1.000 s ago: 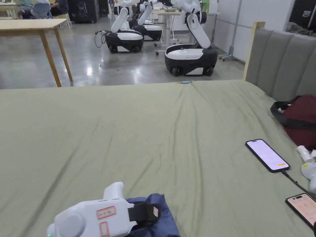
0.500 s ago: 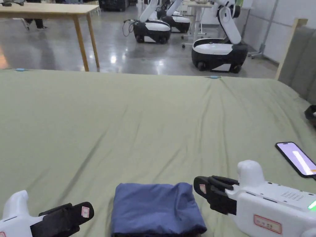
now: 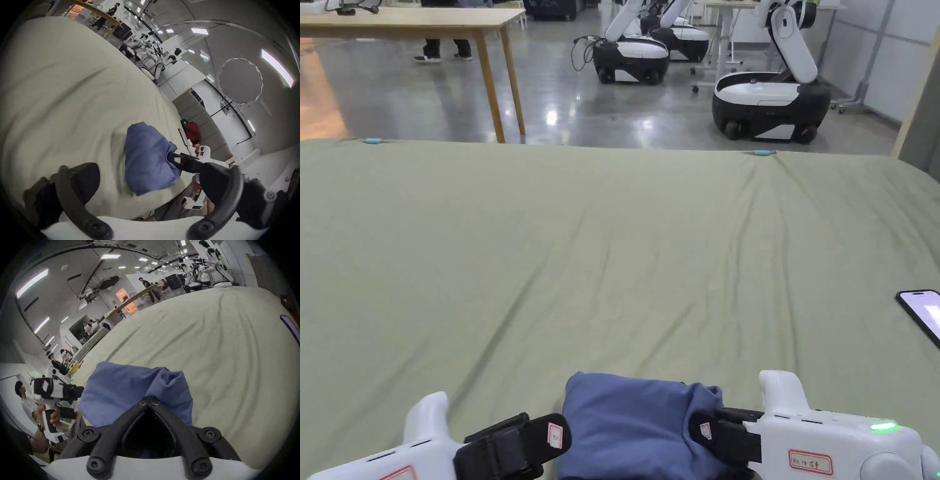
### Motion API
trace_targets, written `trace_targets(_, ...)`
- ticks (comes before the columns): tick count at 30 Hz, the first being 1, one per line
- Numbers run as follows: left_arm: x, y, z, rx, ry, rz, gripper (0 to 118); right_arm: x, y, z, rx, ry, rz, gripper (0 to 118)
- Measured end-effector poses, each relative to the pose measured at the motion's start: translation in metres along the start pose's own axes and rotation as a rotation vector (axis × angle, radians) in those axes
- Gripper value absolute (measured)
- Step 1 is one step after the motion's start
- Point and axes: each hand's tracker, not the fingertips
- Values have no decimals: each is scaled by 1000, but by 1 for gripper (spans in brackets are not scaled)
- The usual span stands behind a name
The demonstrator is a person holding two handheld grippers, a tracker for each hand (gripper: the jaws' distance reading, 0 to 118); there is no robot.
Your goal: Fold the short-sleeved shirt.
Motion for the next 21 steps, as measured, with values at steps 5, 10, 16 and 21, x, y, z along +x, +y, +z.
trace_targets(5, -14, 11, -52, -58, -27, 10, 118, 0, -2, 1, 9, -3, 1, 1)
trace_targets(10, -5, 8, -84, -91, -90, -4, 117, 2, -5, 1, 22, 5, -22, 1)
trace_targets(16, 3, 13, -94, -114, 53, -106, 33, 3, -7, 2, 27, -7, -28, 1)
trace_targets(21, -16, 30, -94, -184, -77, -8, 33, -4, -7, 3, 41, 7, -35, 1)
